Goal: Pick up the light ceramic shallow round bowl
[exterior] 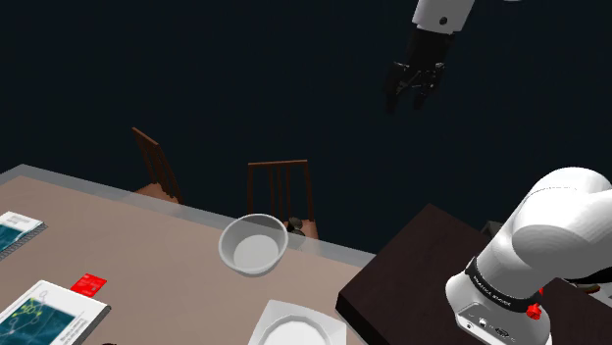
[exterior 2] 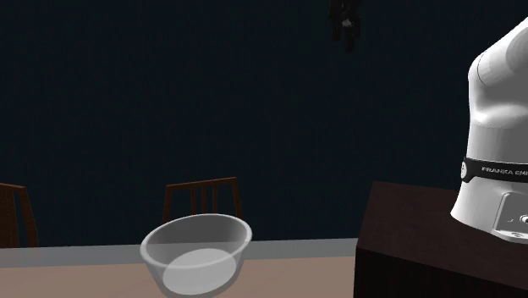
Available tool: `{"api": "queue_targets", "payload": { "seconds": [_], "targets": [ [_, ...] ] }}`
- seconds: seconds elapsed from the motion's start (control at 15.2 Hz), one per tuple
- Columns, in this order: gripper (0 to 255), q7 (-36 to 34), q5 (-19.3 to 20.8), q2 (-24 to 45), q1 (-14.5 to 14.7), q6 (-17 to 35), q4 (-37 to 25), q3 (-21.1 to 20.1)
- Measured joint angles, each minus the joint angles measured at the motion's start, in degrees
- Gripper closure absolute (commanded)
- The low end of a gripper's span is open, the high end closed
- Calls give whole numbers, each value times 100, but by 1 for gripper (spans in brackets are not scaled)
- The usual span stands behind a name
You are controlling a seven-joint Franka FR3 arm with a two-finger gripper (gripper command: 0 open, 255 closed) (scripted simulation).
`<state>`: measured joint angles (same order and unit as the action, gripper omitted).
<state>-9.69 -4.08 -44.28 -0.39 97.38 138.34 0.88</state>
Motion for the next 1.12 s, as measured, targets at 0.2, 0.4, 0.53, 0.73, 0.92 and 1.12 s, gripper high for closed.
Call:
{"api": "queue_targets", "payload": {
  "seconds": [0.2, 0.4, 0.53, 0.73, 0.92, 1.12],
  "targets": [
    [0, 0, -56, 69, 26, 239, 169, -13],
    [0, -18, -206, 317, 104, 780, 451, -68],
    [0, -18, -320, 542, 167, 1200, 635, -106],
    [0, 23, -497, 1004, 265, 1906, 864, -150],
    [0, 65, -703, 1441, 390, 2543, 1041, -203],
    [0, 120, -949, 1990, 545, 3222, 1141, -270]
  ]
}}
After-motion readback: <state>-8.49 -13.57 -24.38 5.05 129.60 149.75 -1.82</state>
